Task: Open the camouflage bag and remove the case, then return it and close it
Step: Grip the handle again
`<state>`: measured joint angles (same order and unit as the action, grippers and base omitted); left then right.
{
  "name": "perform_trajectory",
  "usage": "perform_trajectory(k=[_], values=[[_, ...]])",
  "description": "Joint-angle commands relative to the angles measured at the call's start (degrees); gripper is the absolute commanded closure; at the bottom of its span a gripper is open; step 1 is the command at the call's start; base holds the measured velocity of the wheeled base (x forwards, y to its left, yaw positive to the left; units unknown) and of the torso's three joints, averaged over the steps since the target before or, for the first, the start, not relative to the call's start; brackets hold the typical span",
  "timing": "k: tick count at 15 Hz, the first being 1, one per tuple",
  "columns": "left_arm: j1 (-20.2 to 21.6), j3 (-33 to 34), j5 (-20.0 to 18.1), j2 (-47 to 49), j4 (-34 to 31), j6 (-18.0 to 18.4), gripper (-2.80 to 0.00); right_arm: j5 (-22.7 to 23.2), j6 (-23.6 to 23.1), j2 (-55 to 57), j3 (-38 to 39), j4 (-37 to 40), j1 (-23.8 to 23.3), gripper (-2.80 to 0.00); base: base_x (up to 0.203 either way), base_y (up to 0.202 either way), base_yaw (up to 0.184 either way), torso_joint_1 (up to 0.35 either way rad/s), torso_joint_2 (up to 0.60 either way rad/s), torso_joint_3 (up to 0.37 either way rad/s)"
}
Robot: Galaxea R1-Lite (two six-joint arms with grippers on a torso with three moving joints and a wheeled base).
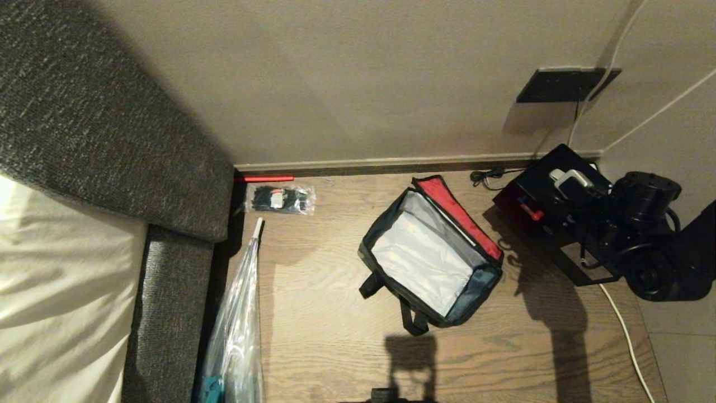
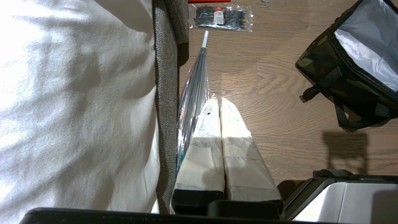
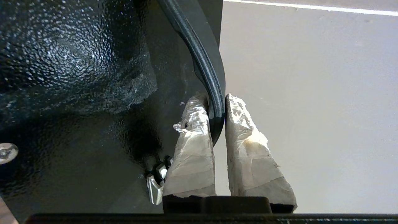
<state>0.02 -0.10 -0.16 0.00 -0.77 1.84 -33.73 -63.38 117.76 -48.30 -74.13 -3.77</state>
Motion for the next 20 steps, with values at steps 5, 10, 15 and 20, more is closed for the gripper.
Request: perform_trajectory(k=[5,10,15,20], values=[[0.0,0.0,0.0,0.0,0.0,0.0,0.00,-0.2,0.7,10.0,-5.9,-0.7,-0.1,0.00,0.000,0.000,0.000,0.000,0.00,0.000],[0.1,0.0,0.0,0.0,0.0,0.0,0.00,-0.3,2.4,19.0,-13.4,-0.8,-0.2,0.00,0.000,0.000,0.000,0.000,0.00,0.000],[0.1,0.0,0.0,0.0,0.0,0.0,0.00,-0.3,1.8,21.5,-16.8,-2.0,-0.5,0.00,0.000,0.000,0.000,0.000,-0.01,0.004],[0.1,0.0,0.0,0.0,0.0,0.0,0.00,-1.8,0.8,18.8,-14.4,-0.4,-0.3,0.00,0.000,0.000,0.000,0.000,0.00,0.000]])
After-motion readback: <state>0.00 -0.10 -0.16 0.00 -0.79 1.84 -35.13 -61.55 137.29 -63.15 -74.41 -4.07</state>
